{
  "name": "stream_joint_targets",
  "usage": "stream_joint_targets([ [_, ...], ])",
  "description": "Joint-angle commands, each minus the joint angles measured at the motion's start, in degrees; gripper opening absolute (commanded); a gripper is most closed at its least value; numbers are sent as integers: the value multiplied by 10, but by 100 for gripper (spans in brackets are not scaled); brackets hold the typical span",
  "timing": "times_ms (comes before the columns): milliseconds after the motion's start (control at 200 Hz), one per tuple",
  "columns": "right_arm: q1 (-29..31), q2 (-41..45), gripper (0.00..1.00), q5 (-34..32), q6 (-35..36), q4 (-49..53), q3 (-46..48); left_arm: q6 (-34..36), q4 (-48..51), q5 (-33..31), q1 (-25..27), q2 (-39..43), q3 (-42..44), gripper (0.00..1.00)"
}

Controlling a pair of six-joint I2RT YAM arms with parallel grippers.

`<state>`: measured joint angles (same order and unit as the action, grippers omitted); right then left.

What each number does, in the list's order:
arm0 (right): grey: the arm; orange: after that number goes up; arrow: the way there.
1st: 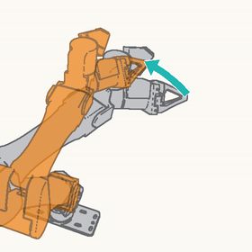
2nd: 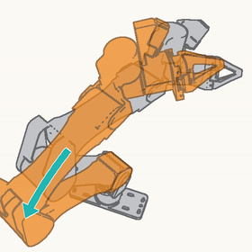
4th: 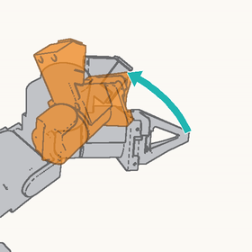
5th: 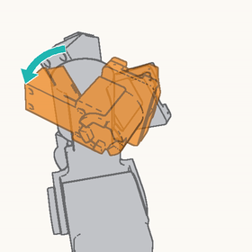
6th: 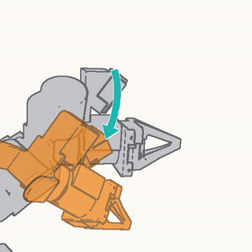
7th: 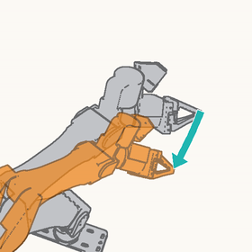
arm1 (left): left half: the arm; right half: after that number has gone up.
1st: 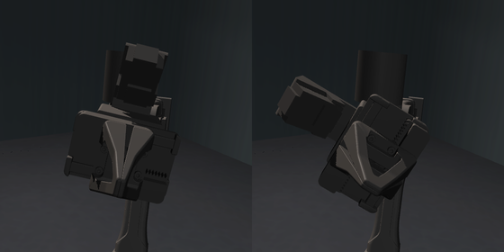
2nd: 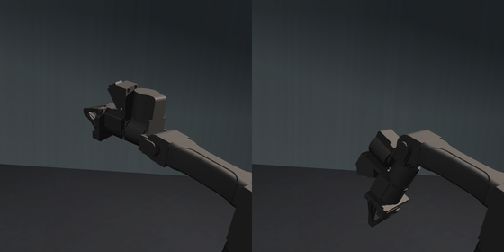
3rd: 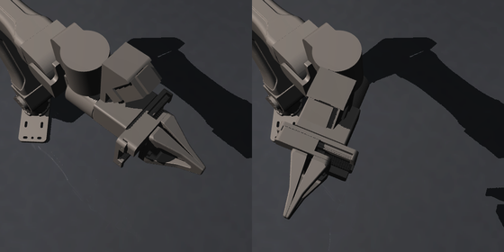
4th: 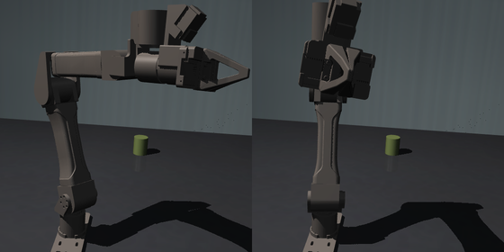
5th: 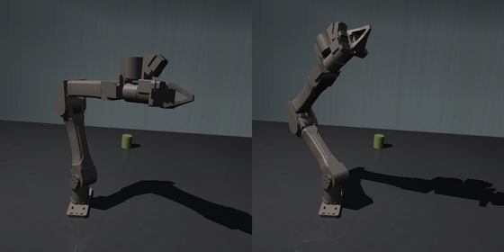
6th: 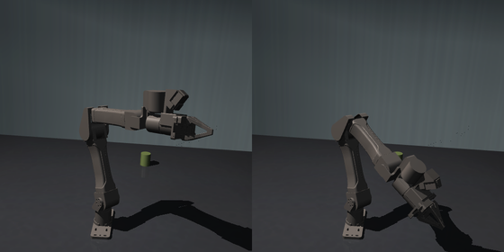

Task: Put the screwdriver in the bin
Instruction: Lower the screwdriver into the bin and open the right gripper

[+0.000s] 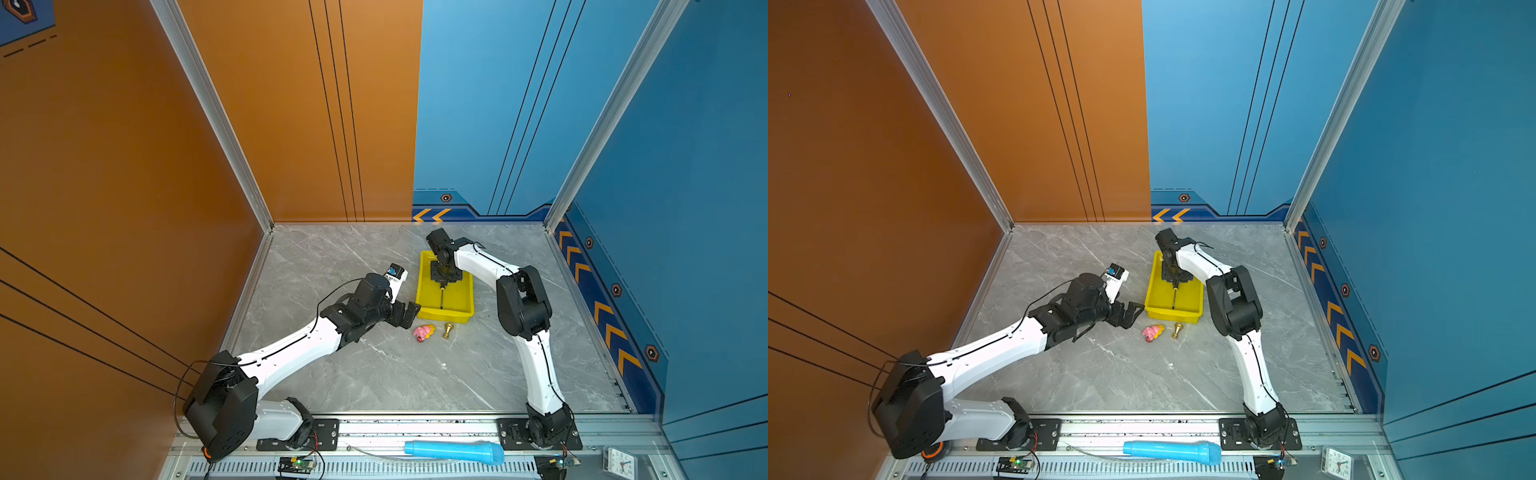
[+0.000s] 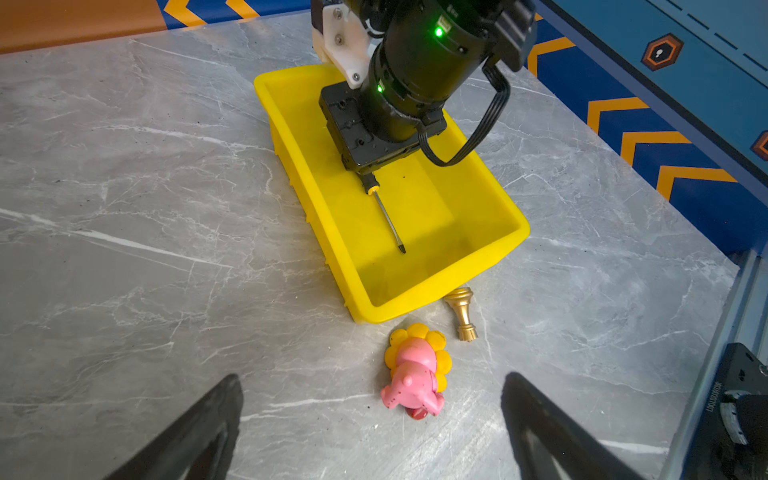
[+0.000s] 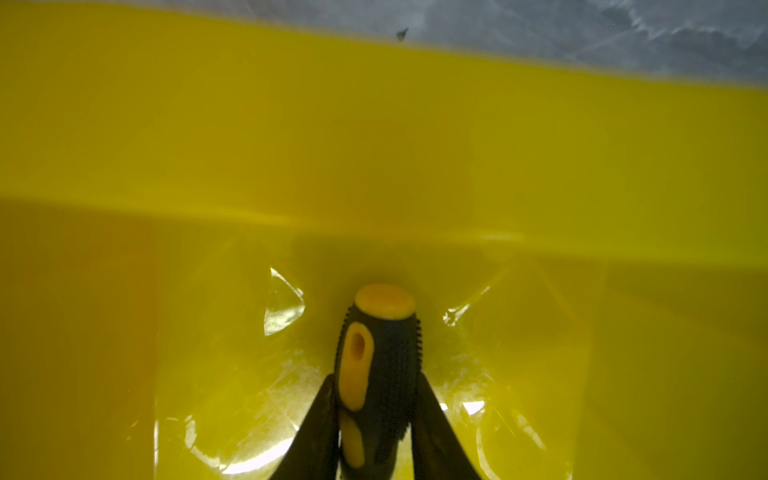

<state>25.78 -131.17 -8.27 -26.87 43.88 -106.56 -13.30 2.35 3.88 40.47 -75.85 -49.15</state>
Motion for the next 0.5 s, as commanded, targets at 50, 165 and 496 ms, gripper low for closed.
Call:
stream_joint_targets([
  [50, 7, 8, 41, -27, 0, -6, -20, -4, 10, -37, 2, 33, 10, 98],
  [165, 8, 23, 46, -30, 1, -5, -28, 0, 17, -43, 1, 47, 13, 98],
  [496, 32, 143, 59, -77, 17, -2, 2, -10, 46, -101, -25, 135, 62, 98],
])
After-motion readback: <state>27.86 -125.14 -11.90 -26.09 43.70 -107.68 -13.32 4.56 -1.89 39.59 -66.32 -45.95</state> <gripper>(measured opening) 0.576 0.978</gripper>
